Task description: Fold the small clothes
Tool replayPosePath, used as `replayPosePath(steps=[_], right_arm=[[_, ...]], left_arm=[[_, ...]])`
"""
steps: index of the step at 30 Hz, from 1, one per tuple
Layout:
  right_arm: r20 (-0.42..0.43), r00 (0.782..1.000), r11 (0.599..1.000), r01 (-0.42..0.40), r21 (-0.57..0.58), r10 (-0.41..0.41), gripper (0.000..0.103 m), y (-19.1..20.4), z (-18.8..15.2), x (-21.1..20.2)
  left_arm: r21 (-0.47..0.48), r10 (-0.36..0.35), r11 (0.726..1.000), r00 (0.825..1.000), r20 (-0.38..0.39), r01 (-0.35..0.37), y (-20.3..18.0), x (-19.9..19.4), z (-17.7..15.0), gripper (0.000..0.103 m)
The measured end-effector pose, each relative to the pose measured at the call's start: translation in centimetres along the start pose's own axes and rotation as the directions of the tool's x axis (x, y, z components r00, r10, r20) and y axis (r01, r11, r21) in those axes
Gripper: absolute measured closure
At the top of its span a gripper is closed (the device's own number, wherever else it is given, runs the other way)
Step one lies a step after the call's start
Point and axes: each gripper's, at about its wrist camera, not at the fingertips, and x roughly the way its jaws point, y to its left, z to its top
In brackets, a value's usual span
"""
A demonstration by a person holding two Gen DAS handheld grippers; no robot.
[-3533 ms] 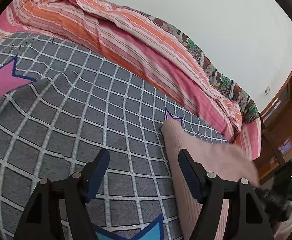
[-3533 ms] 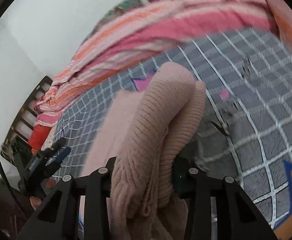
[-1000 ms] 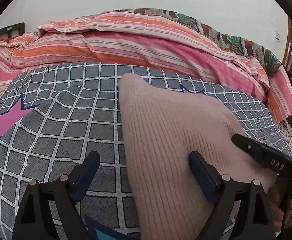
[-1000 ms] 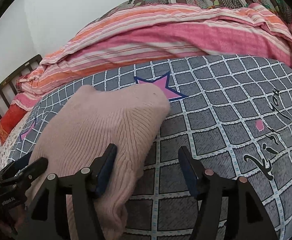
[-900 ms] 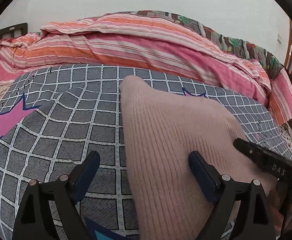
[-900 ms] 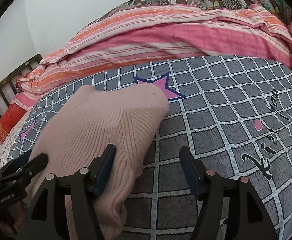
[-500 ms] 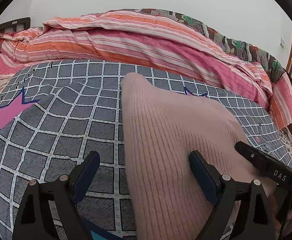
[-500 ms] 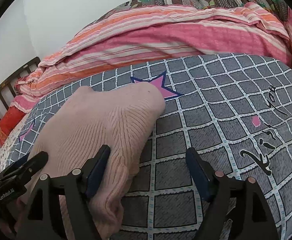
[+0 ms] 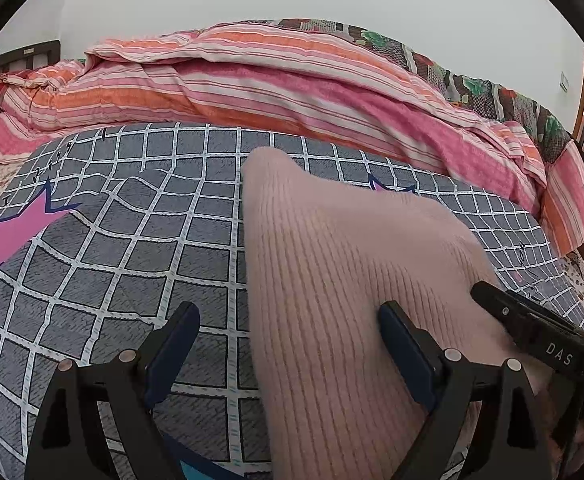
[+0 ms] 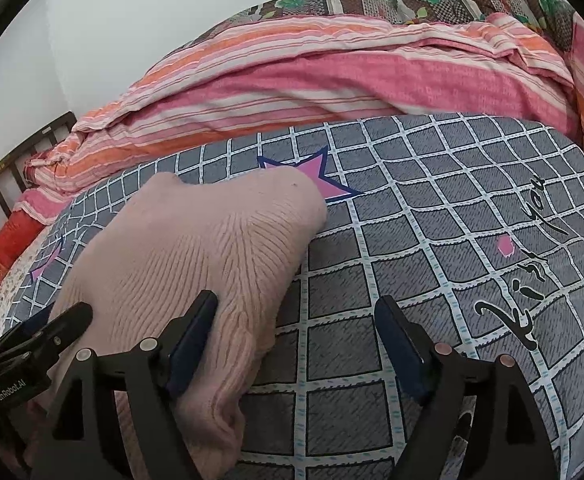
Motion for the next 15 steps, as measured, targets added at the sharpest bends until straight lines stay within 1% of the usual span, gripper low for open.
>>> replayPosePath(steps=[15], right_arm=[[-0.002, 1.0, 1.0, -0.001, 0.007, 0.001, 0.022, -0.1, -0.1, 0.03]], left_arm=[[-0.001, -0.002, 1.0, 1.0, -0.001, 0.002, 0.07, 0.05, 0.03, 0.011]])
